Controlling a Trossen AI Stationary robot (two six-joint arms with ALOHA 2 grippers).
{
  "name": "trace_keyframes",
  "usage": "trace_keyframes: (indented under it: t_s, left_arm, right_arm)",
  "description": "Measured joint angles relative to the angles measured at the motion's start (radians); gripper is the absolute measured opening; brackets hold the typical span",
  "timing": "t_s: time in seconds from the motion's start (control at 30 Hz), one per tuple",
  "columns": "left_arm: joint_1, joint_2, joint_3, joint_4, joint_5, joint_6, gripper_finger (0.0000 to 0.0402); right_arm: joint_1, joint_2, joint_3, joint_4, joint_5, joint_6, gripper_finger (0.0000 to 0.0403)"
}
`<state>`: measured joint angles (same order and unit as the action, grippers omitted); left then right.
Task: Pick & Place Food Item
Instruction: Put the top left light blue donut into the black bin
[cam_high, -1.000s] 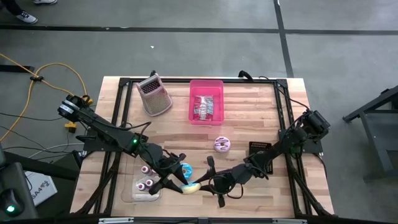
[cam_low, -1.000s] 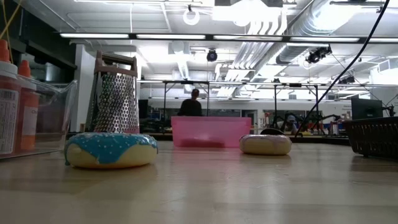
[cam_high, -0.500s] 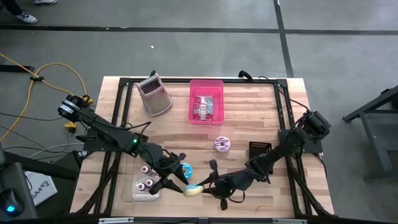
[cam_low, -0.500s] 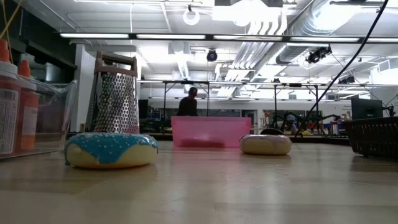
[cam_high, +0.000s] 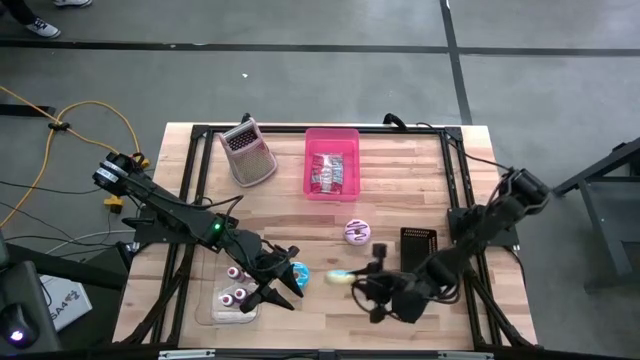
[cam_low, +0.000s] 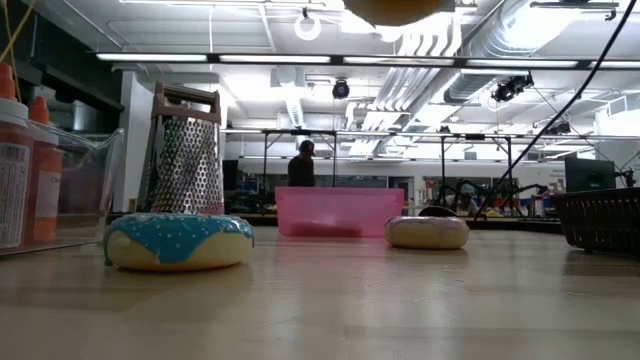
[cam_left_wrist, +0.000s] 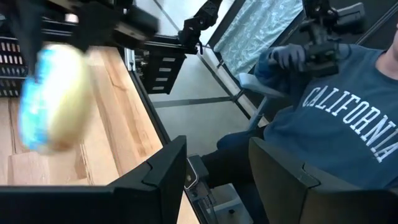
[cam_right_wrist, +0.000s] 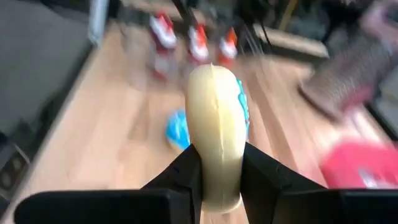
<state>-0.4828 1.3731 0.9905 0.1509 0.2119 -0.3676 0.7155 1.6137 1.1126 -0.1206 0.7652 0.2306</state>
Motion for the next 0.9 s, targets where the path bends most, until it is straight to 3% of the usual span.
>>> trace_keyframes:
  t_s: [0.2,0.43,0.63,0.9]
  left_arm:
    - [0.000,0.000,0.000,0.000,0.000,0.000,0.0169]
    - [0.000,0.000,0.000,0.000,0.000,0.000,0.0169]
    - [0.000,0.000,0.000,0.000,0.001,0.000,0.0169]
    - [0.000,0.000,0.000,0.000,0.001,0.000,0.0169]
  right_arm:
    - [0.011,-0.038,0.000,-0.434,0.011,0.366,0.0075]
    - [0.003,-0.036,-0.001,-0.848,-0.073,0.705,0.0075]
    - [0.003,-0.036,-0.001,-1.056,-0.177,0.893,0.0075]
    - [0.005,-0.036,-0.001,-1.192,-0.217,0.961,0.0075]
